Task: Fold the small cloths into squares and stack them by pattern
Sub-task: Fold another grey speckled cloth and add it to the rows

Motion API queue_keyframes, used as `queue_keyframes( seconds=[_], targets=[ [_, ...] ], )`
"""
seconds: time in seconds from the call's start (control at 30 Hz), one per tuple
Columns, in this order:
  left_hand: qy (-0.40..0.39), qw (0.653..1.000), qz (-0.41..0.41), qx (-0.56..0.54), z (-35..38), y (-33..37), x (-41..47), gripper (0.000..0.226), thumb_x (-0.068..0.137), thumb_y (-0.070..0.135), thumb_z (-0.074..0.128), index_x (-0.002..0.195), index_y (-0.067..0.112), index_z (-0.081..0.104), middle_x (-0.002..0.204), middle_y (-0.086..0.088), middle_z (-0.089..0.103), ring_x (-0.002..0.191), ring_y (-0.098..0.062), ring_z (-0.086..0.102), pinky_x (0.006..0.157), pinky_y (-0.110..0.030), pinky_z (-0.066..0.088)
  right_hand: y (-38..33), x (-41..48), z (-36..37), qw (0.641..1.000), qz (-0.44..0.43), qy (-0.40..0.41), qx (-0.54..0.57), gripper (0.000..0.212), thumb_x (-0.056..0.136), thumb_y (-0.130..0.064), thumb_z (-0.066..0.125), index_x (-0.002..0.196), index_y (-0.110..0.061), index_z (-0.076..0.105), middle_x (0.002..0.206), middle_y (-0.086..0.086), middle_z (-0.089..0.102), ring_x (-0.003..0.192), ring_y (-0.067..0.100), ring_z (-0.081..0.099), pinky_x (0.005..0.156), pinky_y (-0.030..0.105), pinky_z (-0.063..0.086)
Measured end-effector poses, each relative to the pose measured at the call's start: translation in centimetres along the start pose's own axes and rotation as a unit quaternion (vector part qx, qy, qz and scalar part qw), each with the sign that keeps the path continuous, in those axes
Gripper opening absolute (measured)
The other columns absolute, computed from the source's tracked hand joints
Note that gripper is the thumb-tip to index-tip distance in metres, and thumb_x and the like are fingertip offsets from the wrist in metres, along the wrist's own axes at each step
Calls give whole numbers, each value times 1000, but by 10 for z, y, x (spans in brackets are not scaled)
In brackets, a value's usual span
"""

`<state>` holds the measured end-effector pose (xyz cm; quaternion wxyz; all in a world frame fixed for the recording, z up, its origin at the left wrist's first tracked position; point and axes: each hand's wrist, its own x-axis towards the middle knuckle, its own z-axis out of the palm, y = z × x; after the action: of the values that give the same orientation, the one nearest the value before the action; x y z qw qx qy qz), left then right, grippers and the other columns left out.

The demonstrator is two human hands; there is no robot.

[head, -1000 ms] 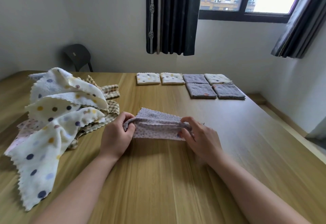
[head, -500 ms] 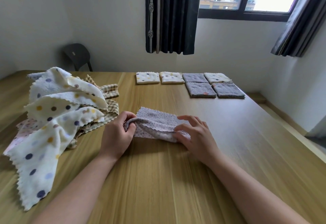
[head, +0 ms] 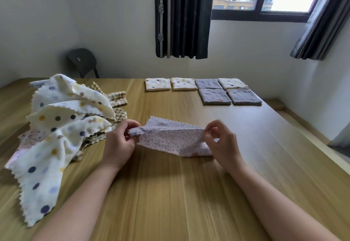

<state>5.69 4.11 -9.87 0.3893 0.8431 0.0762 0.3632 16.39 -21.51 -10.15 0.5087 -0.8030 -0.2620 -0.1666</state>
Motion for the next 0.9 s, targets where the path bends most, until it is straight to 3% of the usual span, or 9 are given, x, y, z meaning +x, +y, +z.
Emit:
queue_keyframes(
  seconds=[0.1,0.2,0.33,0.43,0.57,0.63,0.77,0.9],
  targets=[
    [-3,997,-37,-75,-3,-3,0,33,87,6,66,82,38,66,85,16,70,76,-1,65,65,-16,53,0,2,-4,997,45,3,59,18,87,-9,68,79,-23,59,60,-12,65,59,0,64,59,16,49],
    [-11,992,-65,-111,-5,-2,-2,8,86,35,61,82,37,67,80,12,71,71,-7,66,62,-24,55,-2,3,-8,984,86,7,157,11,91,-11,64,82,-17,62,64,-3,67,61,13,66,61,29,56],
    [-33,993,-62,-99,-5,-1,-5,12,92,24,63,81,28,66,72,13,69,62,-1,61,55,-21,49,-11,2,-9,975,103,1,194,10,96,-14,56,85,-16,57,62,6,58,53,8,55,49,19,48],
    [-32,992,-63,-104,-5,-3,-6,13,90,37,60,82,29,66,77,9,70,66,-5,63,58,-30,51,-12,3,-9,965,140,-27,219,3,93,-16,61,90,-15,61,63,-2,60,53,-1,55,44,16,44],
    [-27,989,-86,-115,-4,-2,-5,10,93,35,58,85,37,63,74,9,70,63,-5,63,55,-29,51,0,6,-17,944,167,-176,225,30,75,-25,81,103,-26,70,89,-1,74,83,14,70,69,27,57],
    [-22,991,-88,-96,-3,-1,-4,15,94,28,56,82,33,63,70,10,69,56,-2,60,51,-28,47,3,7,-19,945,159,-218,183,26,78,-14,79,101,-24,72,94,1,74,86,16,70,77,31,57],
    [-29,989,-97,-109,-6,3,-3,15,94,36,56,84,27,63,70,8,70,60,-6,63,51,-26,49,-4,12,-21,955,141,-169,201,15,85,-2,68,88,-16,73,79,-7,71,75,6,63,67,19,49],
    [-85,967,-136,-199,-17,26,2,14,95,19,55,91,12,66,77,-5,72,70,-18,67,53,-23,52,-18,17,-36,924,186,-184,279,23,91,-11,58,113,-16,65,103,4,70,90,18,69,69,33,59]
  ],
)
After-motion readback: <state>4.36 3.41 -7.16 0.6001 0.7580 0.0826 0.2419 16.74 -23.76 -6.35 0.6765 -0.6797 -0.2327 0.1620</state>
